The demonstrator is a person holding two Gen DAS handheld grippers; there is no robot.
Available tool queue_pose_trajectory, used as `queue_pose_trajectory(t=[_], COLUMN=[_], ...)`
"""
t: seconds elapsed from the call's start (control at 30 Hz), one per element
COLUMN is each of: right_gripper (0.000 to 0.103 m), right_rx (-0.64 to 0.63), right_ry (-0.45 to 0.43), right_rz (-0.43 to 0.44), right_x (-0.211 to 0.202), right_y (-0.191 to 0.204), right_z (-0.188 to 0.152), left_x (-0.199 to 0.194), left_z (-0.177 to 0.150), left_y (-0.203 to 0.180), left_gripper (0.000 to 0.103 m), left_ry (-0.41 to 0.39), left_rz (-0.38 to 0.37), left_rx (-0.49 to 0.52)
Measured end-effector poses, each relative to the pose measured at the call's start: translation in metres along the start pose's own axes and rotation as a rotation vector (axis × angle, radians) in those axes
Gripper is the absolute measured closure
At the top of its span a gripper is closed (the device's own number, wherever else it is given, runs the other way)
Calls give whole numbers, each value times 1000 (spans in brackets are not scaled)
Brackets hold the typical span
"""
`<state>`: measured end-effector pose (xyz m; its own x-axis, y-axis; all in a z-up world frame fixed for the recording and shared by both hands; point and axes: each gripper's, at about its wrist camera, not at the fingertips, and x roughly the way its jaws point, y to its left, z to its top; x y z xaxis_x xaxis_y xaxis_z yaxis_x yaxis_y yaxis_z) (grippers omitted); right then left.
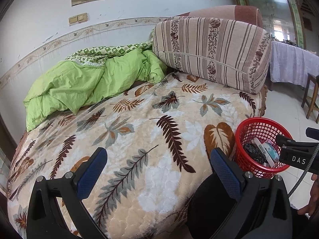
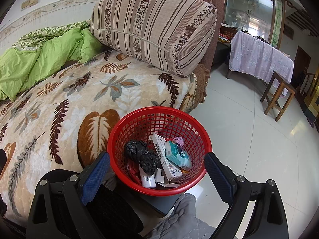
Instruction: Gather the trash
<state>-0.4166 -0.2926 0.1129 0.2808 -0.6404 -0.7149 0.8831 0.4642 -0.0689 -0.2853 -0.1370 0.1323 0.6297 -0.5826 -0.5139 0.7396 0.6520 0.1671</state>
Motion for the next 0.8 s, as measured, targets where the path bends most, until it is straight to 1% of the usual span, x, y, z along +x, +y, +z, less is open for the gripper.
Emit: queue_pose_trajectory(t=[0.8], right_gripper=[7], right_rx=[-2], right_ry=[3], right_rz=[1], right_x=[0], right_y=[0], right_z=[-1], left_x=[0], left_z=[0], left_y=[0], left_gripper=[0], left_ry=[6], left_rz=[-11], left_rx=[-11])
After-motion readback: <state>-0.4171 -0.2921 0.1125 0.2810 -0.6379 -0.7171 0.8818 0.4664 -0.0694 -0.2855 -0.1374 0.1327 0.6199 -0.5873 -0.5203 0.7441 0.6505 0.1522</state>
